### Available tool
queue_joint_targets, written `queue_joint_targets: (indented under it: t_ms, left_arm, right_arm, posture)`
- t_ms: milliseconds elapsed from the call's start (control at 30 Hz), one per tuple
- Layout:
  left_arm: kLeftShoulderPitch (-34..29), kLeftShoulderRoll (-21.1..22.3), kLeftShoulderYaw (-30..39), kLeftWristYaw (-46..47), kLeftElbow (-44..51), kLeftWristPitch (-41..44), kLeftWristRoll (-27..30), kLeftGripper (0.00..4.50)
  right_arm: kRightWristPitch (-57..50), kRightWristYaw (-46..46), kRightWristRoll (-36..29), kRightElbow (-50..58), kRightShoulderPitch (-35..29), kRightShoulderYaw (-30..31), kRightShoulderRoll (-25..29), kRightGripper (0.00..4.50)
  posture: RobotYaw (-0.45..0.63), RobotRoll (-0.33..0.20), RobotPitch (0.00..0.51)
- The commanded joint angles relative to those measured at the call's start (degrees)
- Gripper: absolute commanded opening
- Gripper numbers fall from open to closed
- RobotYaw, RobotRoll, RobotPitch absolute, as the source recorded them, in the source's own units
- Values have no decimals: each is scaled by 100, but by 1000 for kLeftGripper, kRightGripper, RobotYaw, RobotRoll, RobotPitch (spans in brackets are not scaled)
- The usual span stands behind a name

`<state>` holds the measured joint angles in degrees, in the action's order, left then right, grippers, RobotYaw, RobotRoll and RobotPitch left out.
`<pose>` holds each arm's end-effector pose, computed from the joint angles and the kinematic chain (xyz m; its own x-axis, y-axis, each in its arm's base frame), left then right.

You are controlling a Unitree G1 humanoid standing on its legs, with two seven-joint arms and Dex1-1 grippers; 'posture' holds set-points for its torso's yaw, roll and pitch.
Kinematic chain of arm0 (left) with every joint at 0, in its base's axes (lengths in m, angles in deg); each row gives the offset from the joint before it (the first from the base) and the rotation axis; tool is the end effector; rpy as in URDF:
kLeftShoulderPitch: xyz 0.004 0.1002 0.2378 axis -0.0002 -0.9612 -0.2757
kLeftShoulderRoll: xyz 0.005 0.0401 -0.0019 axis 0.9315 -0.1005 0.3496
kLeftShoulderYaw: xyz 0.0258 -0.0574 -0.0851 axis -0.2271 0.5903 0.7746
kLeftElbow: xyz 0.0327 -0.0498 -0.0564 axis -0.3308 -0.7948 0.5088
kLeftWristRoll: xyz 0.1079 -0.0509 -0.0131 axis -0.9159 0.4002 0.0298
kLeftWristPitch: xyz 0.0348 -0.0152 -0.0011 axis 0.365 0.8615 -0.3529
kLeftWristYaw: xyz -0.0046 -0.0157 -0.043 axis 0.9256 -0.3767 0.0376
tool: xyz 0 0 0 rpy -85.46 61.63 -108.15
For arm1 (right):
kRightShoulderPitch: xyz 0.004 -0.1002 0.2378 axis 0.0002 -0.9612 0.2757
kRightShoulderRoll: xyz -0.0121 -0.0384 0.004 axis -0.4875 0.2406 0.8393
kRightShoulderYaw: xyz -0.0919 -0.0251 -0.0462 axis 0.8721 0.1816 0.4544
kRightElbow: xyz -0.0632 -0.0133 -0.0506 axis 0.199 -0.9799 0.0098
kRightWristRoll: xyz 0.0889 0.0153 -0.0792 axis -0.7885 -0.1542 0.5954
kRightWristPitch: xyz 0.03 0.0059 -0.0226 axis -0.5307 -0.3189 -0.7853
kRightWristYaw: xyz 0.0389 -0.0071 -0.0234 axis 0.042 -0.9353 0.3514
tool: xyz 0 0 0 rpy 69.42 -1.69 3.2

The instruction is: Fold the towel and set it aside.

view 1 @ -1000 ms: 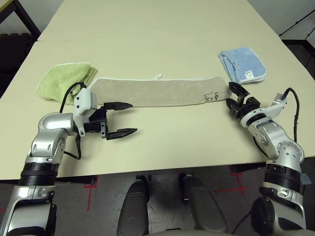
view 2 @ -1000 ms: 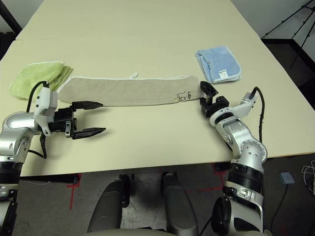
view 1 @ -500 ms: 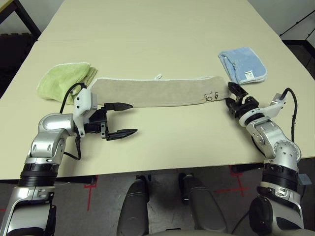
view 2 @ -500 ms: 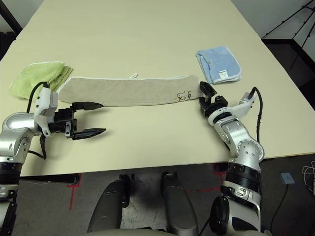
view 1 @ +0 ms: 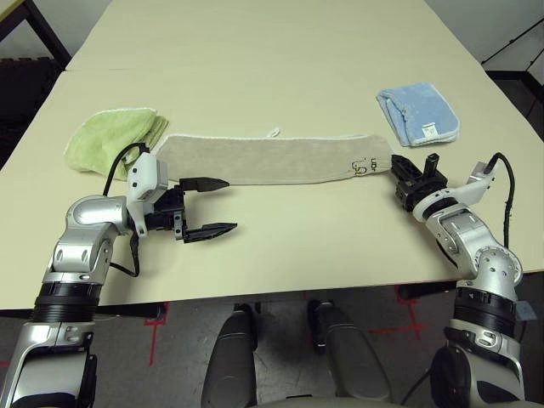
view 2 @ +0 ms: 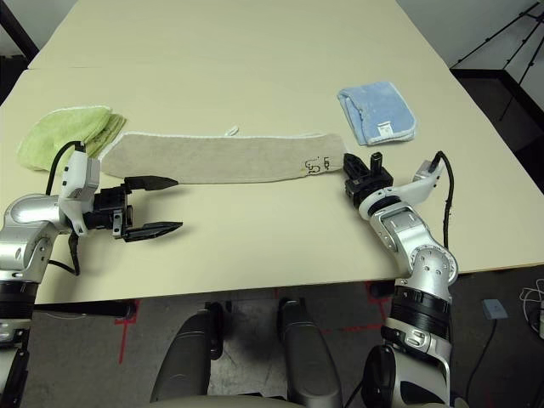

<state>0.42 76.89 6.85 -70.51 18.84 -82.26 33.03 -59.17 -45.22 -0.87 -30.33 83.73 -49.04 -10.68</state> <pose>0.2817 0.2836 0.1678 0.3291 -0.9194 -0.2154 0.9231 0.2653 0.2784 0.2743 -0.2304 0.1248 0.9785 0.2060 0.0072 -0.0703 0.3003 0.9513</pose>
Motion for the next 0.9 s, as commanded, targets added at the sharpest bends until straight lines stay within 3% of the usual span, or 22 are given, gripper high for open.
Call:
queue_joint_targets:
  t_ms: [33,433,900]
  left_arm:
    - [-38,51,-35,-5,62,10,1,4500]
    - [375,-138,245,526,-162,333,234,4500]
    - [405,-121,198,456,-146,302,207,4500]
  right_arm:
    - [38,-90,126,-210,-190,-219,248,48]
    - [-221,412,154,-470,-99,-335,1156,48]
    - [-375,1271,535,-369,52,-47,1248,48]
  posture:
    - [-21,0,210]
    - [-24,0,209]
    - [-17,0,200]
